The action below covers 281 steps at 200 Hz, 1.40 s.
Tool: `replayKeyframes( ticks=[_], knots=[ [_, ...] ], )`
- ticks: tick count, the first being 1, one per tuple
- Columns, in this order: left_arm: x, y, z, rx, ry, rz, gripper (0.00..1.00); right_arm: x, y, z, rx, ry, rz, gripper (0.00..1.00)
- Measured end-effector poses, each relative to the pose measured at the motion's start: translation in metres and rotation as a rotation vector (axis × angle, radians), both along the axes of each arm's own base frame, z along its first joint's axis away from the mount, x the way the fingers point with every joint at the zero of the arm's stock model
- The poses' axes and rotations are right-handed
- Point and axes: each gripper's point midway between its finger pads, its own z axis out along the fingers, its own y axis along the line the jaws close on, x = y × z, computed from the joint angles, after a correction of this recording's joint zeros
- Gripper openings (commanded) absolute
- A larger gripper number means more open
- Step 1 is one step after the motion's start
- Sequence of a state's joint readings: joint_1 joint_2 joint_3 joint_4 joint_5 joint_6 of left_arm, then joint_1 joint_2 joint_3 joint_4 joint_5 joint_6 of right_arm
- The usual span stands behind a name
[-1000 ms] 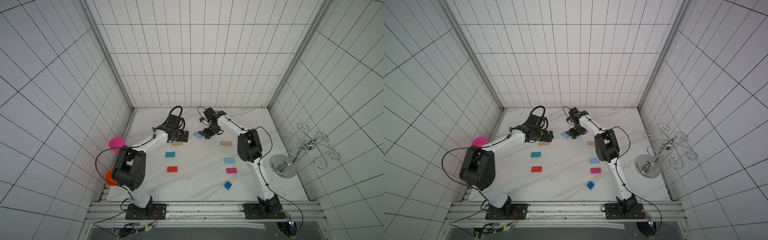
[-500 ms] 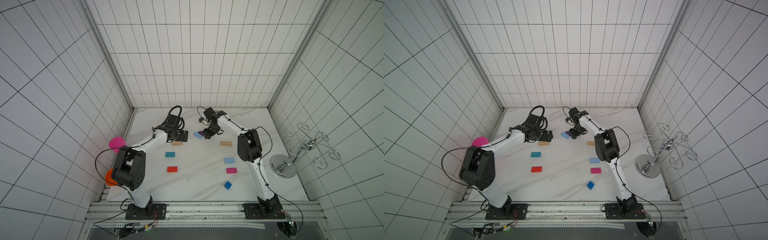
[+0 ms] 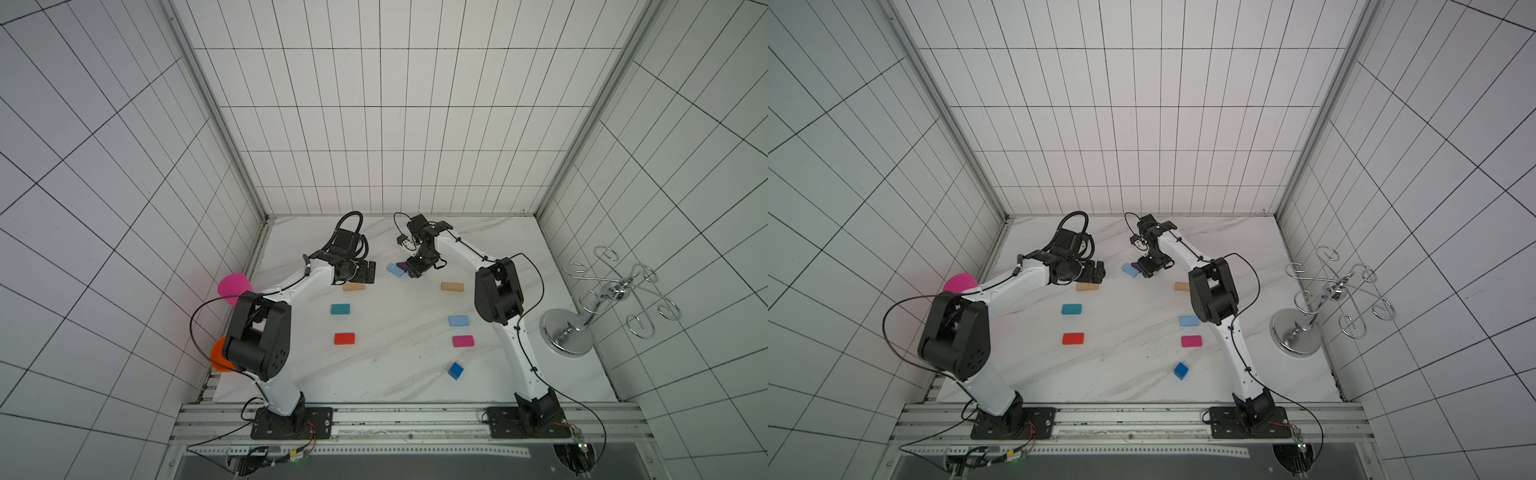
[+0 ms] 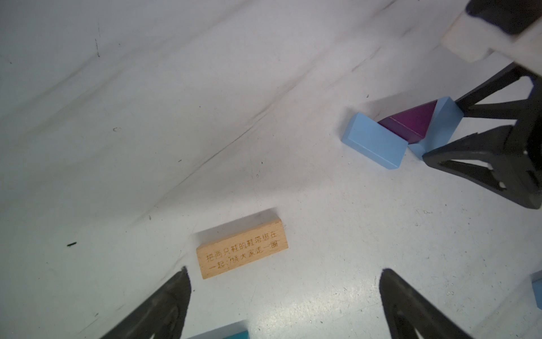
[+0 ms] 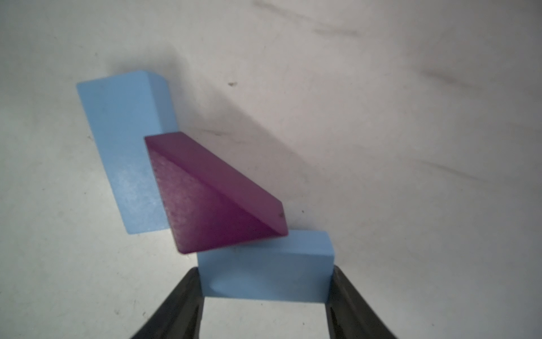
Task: Assemble a heart with building blocks
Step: Assemble the building block at the center of the board.
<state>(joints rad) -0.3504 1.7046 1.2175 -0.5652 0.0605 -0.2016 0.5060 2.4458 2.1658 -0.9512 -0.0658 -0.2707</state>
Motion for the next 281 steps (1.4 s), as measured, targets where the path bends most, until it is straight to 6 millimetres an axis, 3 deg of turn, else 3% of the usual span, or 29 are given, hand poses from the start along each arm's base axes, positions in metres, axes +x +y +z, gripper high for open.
replayKeyframes(
  ticks=[65, 155, 210, 231, 242, 281],
  knots=[
    [-0.0005, 0.0014, -0.0013, 0.0, 0.003, 0.002, 0.99, 0.0018, 0.0008, -0.0002, 0.003, -0.004, 0.0, 0.51],
    [-0.0017, 0.0034, -0.0039, 0.003, 0.01, 0.006, 0.99, 0.002, -0.0023, -0.0026, -0.01, -0.002, -0.005, 0.74],
    [-0.0017, 0.0039, -0.0043, 0.003, 0.011, 0.007, 0.99, 0.0032, -0.007, -0.0075, -0.015, 0.009, -0.018, 0.82],
    [-0.0018, 0.0041, -0.0044, 0.003, 0.011, 0.007, 0.99, 0.0039, -0.0083, -0.0075, -0.011, 0.011, -0.022, 0.89],
    [-0.0016, 0.0045, -0.0044, 0.003, 0.011, 0.008, 0.99, 0.0037, -0.0078, -0.0074, -0.007, 0.013, -0.026, 1.0],
    [-0.0012, 0.0055, -0.0042, 0.003, 0.011, 0.011, 0.99, 0.001, -0.0041, -0.0052, 0.021, 0.013, -0.016, 0.98]
  ],
)
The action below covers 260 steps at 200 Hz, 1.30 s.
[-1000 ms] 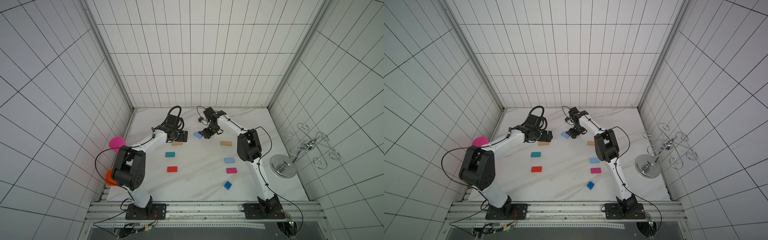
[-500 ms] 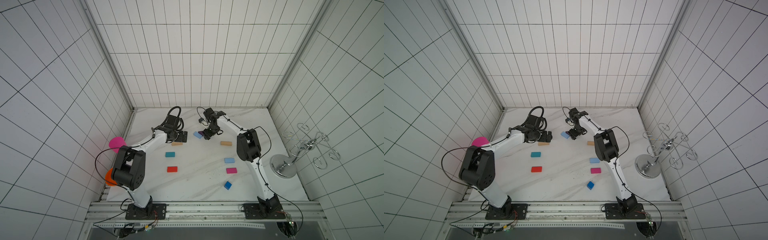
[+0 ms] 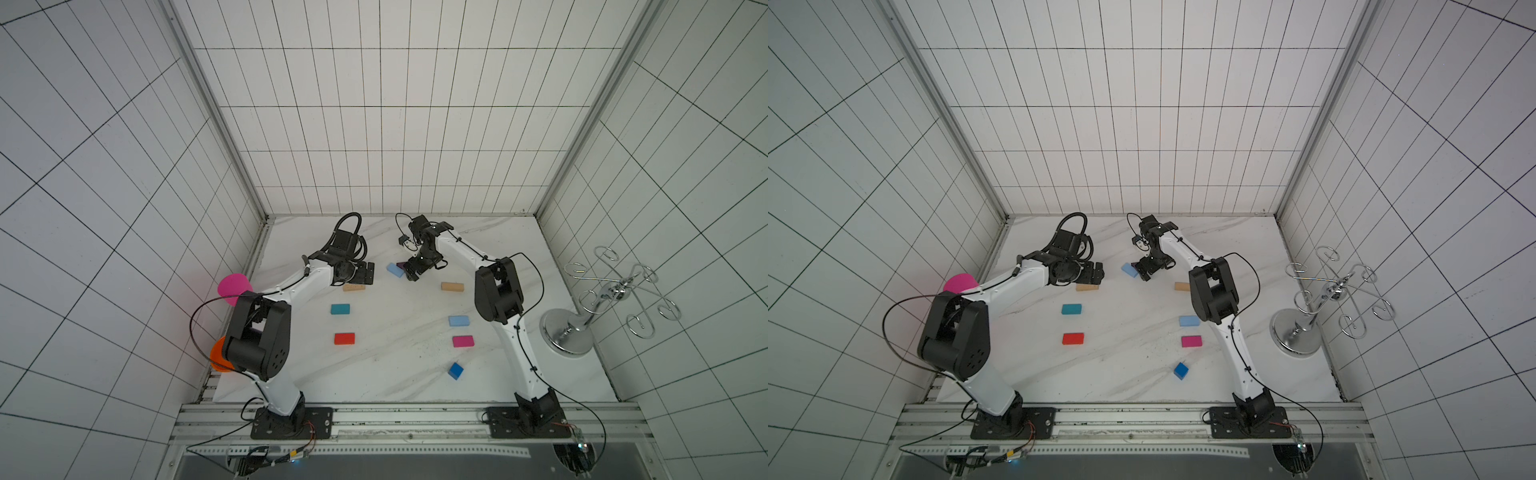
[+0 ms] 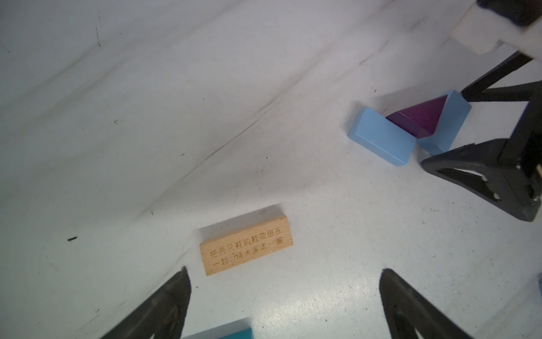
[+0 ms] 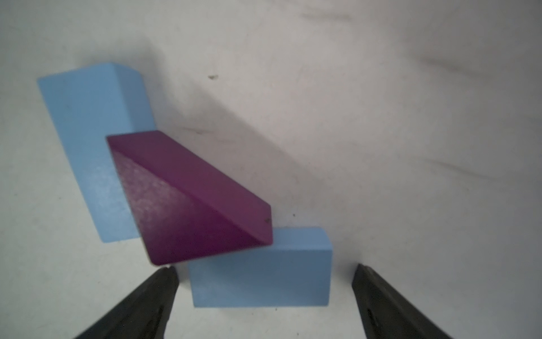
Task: Assemble a heart with building blocks
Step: Assemble the building block at the center of the board, then pick up the building block from the center of the board.
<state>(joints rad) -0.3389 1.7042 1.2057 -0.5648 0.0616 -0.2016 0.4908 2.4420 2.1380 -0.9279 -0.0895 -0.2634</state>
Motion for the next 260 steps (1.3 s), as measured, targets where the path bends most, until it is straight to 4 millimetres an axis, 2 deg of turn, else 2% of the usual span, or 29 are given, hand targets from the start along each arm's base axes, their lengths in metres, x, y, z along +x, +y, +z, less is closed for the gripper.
replayKeyframes(
  ticks=[18, 32, 53, 75, 86, 96, 112, 147, 176, 205, 239, 260],
  knots=[
    [0.0, 0.0, 0.0, 0.003, -0.001, -0.001, 0.99, -0.006, 0.0, 0.005, 0.016, 0.005, 0.005, 0.98],
    [0.0, 0.003, 0.002, 0.014, -0.005, 0.0, 0.99, -0.009, 0.001, 0.019, 0.035, -0.006, 0.008, 0.98],
    [0.001, 0.01, 0.005, 0.042, -0.021, 0.013, 0.99, -0.018, -0.002, 0.057, 0.073, -0.053, 0.013, 0.98],
    [0.004, 0.021, 0.006, 0.04, 0.013, 0.059, 0.99, -0.035, -0.017, 0.104, 0.08, -0.142, 0.031, 0.98],
    [0.01, 0.022, 0.006, 0.019, 0.034, 0.097, 0.99, -0.044, -0.026, 0.118, 0.07, -0.181, 0.047, 0.99],
    [0.016, 0.021, 0.005, -0.02, 0.055, 0.154, 0.98, -0.051, -0.037, 0.123, 0.056, -0.202, 0.063, 0.99],
    [0.017, 0.017, -0.001, -0.086, 0.106, 0.245, 0.99, -0.06, -0.055, 0.112, 0.01, -0.203, 0.093, 0.96],
    [0.012, 0.003, -0.023, -0.237, 0.27, 0.468, 0.99, -0.074, -0.1, 0.055, -0.162, -0.123, 0.184, 0.88],
    [0.005, -0.003, -0.043, -0.306, 0.384, 0.636, 0.98, -0.065, -0.124, 0.041, -0.223, -0.106, 0.223, 0.86],
    [0.001, -0.004, -0.054, -0.351, 0.45, 0.765, 0.98, -0.061, -0.135, 0.036, -0.245, -0.103, 0.251, 0.84],
    [-0.002, -0.004, -0.066, -0.369, 0.498, 0.867, 0.98, -0.061, -0.135, 0.026, -0.252, -0.081, 0.281, 0.82],
    [0.0, 0.0, -0.066, -0.385, 0.501, 0.919, 0.99, -0.064, -0.133, 0.014, -0.247, -0.052, 0.295, 0.8]
  ],
)
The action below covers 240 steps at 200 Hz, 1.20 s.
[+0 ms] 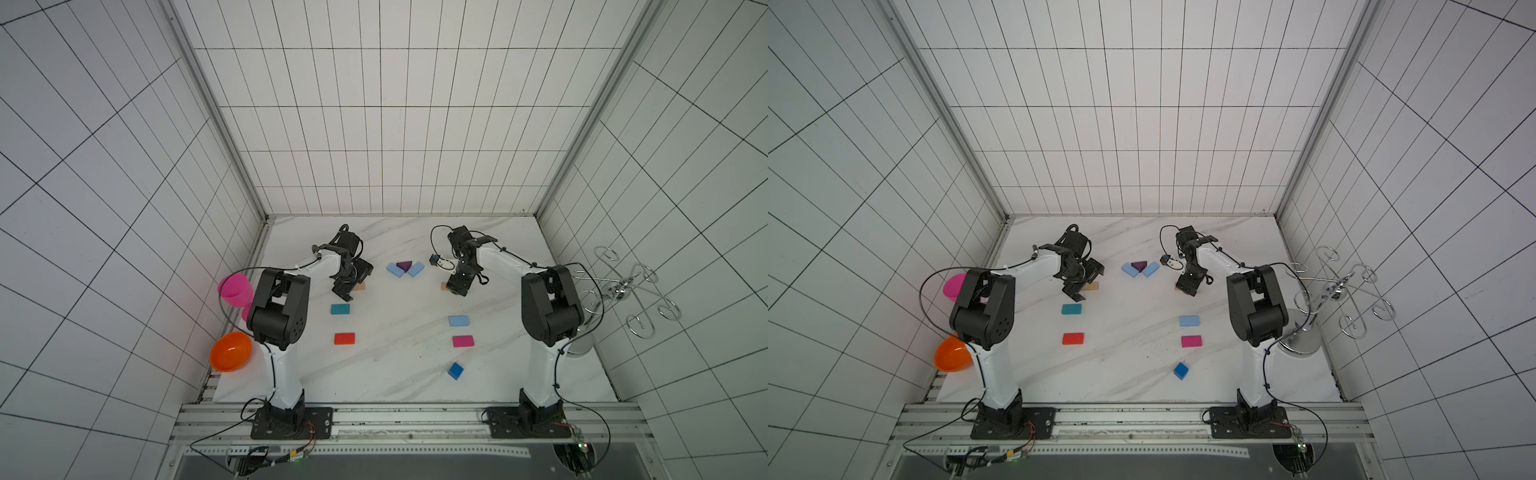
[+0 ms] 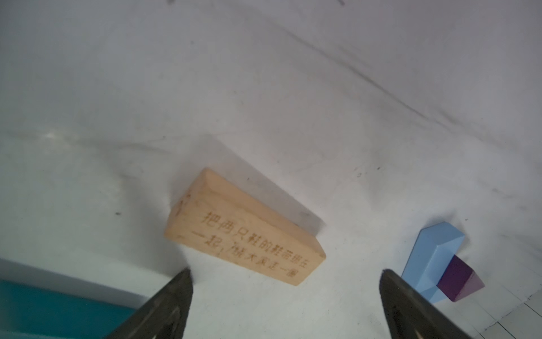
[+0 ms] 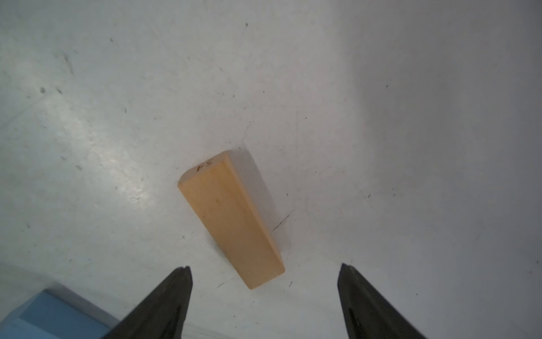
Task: Assemble a heart with building blocks
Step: Pick up the building block from the center of the board.
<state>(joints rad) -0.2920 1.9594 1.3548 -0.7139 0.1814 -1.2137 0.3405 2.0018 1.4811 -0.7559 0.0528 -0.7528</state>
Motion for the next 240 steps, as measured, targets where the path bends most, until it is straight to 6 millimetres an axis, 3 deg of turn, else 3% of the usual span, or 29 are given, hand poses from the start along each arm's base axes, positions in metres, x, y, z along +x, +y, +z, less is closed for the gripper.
replayKeyframes(
  ticks=[29, 77, 126, 160, 209, 240],
  knots=[
    [0.003, 0.003, -0.001, -0.004, 0.016, 0.059, 0.95, -0.001, 0.004, -0.014, 0.007, 0.043, 0.016, 0.77],
    [0.014, 0.002, -0.007, -0.009, 0.041, 0.103, 0.64, -0.001, 0.01, -0.02, 0.021, 0.1, 0.024, 0.69],
    [0.028, -0.002, -0.01, -0.01, 0.061, 0.113, 0.57, -0.003, 0.012, -0.022, 0.035, 0.151, 0.018, 0.68],
    [0.034, -0.002, -0.012, 0.01, 0.094, 0.107, 0.38, -0.003, 0.013, -0.022, 0.059, 0.169, 0.007, 0.65],
    [0.033, 0.002, -0.015, 0.046, 0.121, 0.05, 0.25, -0.001, 0.01, -0.021, 0.106, 0.182, -0.022, 0.53],
    [0.031, 0.001, -0.014, 0.049, 0.113, -0.05, 0.23, 0.0, 0.01, -0.021, 0.133, 0.185, -0.036, 0.31]
  ],
)
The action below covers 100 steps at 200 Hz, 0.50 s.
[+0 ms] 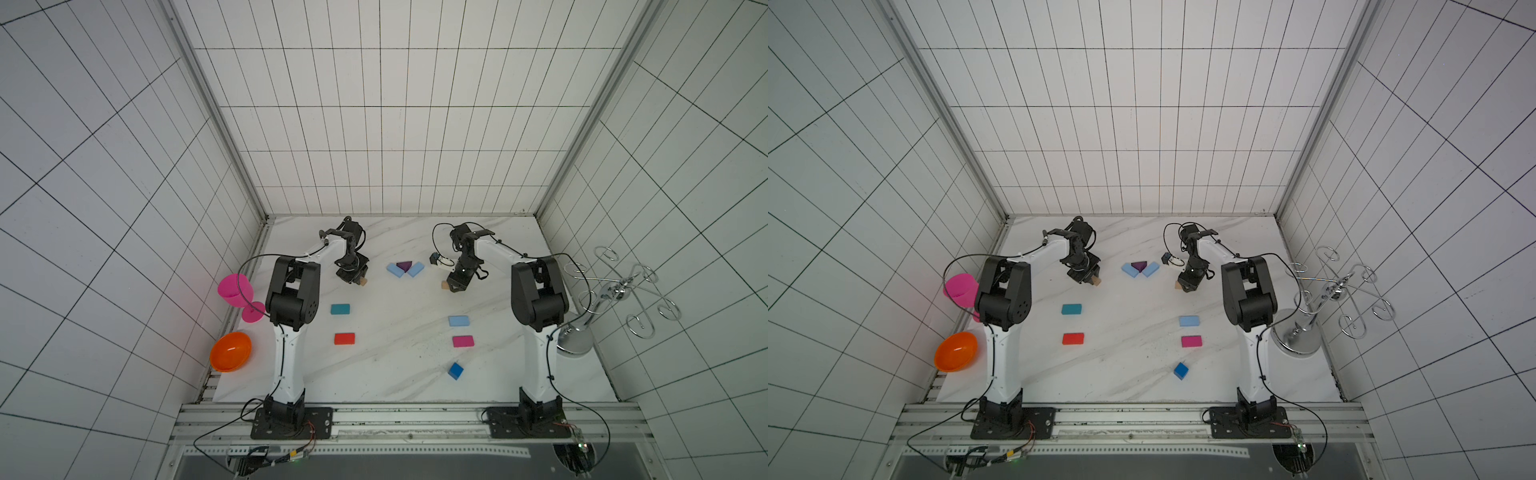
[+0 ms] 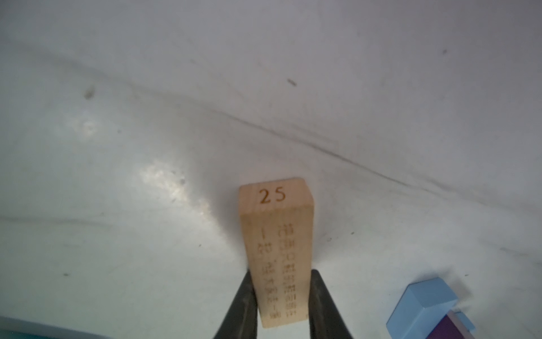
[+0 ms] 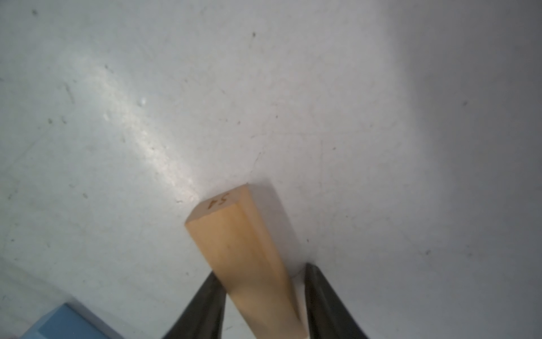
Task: Assemble a heart with building blocks
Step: Pick up the building block from the center of the board.
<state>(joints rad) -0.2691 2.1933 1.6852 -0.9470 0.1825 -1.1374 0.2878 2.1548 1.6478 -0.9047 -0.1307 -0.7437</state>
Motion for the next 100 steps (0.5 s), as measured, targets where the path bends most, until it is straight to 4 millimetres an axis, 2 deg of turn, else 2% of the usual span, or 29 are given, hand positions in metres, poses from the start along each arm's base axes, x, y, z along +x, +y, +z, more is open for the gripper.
replayKeyframes(
  ticks=[30, 74, 100],
  knots=[
    [-0.003, -0.002, 0.0, 0.014, -0.023, -0.185, 0.21, -0.001, 0.004, 0.002, 0.025, 0.006, -0.004, 0.16],
    [-0.014, -0.003, 0.002, 0.071, -0.069, -0.478, 0.21, -0.003, 0.01, 0.005, 0.046, 0.008, -0.042, 0.07],
    [-0.025, 0.0, 0.003, 0.123, -0.067, -0.648, 0.24, -0.005, 0.022, 0.022, 0.068, -0.047, -0.086, 0.04]
  ],
)
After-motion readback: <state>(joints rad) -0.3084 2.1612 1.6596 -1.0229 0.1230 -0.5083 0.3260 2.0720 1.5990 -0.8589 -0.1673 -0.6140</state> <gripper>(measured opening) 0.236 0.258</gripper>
